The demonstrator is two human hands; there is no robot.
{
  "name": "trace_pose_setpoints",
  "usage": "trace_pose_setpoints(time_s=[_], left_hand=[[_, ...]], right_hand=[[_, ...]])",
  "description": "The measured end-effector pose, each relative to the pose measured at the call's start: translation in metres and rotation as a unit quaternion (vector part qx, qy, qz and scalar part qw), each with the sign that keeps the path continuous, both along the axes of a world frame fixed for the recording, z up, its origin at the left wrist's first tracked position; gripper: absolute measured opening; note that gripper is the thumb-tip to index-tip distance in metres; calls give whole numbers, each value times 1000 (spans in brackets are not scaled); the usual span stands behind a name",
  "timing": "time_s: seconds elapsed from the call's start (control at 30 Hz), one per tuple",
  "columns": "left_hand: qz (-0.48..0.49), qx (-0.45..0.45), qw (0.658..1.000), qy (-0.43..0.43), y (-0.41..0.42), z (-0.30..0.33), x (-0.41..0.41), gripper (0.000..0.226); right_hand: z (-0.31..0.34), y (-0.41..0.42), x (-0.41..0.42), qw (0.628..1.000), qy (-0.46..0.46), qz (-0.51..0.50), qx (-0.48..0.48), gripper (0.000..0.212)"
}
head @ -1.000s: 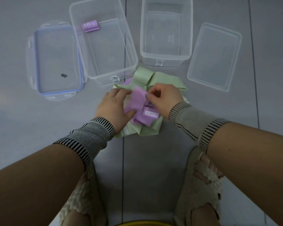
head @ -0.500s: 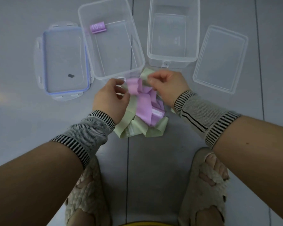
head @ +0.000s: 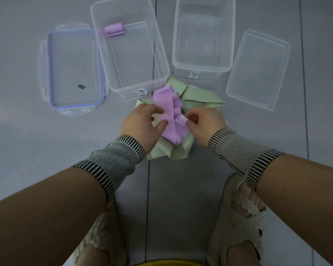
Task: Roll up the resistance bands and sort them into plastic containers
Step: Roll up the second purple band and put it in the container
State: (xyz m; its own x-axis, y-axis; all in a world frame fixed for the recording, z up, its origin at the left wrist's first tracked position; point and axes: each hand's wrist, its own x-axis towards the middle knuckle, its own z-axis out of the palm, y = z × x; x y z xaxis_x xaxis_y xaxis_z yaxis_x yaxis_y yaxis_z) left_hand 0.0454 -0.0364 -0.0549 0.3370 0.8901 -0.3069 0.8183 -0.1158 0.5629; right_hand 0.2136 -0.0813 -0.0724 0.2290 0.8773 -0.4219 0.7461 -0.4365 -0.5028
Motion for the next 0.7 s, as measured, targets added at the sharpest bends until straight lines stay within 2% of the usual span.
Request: trace_pose_setpoints(time_s=[0.13, 0.27, 0.33, 0.4, 0.5, 0.57, 0.63, 0.7], left_hand=[[29, 22, 999, -34, 3, 9, 4, 22], [37, 45, 992, -114, 5, 26, 13, 17], [48, 31, 987, -149, 6, 37, 19, 21], [56, -21, 983, -171, 8, 48, 27, 26], [94, -105, 960, -243, 11, 58, 36, 10], [134, -117, 949, -260, 15, 60, 36, 4], [171, -138, 937, -270, 21, 59, 31, 6], [181, -164, 926, -289, 25, 63, 27, 6]], right_hand=[[22, 5, 13, 974, 166, -127, 90, 16], [47, 12, 22, 924, 310, -199, 100, 23], [55, 16, 22, 900, 363, -224, 93, 24], [59, 18, 21, 881, 402, -229, 99, 20], [62, 22, 17, 870, 431, -216, 103, 11], [63, 25, 17, 869, 432, -215, 108, 9], [61, 28, 19, 885, 389, -223, 125, 13], [60, 31, 19, 913, 329, -204, 128, 28]])
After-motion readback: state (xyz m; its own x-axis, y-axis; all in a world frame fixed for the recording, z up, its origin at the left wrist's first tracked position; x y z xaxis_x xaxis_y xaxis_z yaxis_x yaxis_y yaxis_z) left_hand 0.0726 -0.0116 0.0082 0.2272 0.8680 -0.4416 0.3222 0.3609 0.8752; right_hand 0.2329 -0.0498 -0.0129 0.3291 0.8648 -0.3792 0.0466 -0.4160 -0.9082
